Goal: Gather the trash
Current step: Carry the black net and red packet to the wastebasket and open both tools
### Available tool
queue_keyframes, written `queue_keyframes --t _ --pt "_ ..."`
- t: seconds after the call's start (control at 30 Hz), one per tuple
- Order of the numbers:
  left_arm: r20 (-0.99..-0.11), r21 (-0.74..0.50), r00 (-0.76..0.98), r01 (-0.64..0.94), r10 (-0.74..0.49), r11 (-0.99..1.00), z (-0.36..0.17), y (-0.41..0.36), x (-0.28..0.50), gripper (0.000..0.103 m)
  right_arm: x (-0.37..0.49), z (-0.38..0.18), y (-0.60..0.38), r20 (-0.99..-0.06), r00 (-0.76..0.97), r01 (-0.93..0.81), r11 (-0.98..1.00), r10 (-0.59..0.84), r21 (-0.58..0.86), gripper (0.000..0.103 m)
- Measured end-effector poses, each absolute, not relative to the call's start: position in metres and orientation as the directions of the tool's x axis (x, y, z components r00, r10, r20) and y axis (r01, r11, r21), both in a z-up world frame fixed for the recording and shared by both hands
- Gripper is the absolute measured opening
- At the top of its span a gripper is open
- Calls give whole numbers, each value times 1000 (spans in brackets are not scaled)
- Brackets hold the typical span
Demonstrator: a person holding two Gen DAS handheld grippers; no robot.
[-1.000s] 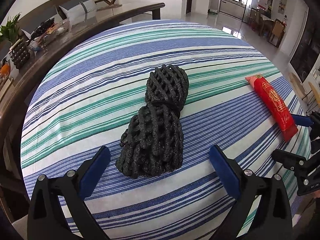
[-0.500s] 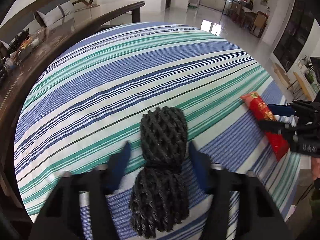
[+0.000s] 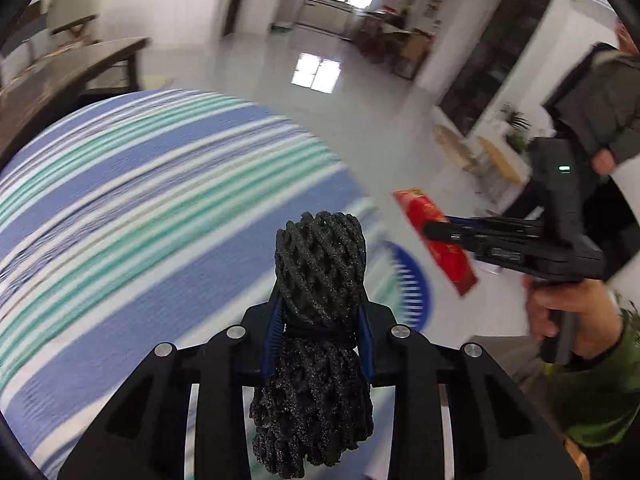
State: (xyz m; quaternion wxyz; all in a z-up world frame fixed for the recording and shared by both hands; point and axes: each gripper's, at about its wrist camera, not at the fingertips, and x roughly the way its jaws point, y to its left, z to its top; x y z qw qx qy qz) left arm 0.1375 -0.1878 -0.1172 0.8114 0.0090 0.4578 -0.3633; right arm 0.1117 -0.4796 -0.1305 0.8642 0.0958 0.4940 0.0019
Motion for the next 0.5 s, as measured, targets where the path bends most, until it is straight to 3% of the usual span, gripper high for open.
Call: queue_keyframes --t 0.27,0.5 --pt "-808 -324 159 685 -567 653 -168 -357 110 32 93 -176 -579 -871 489 274 940 45 202 15" --pt "-861 -290 140 654 -489 698 -244 -426 128 34 99 -240 -616 -886 453 366 884 103 290 15"
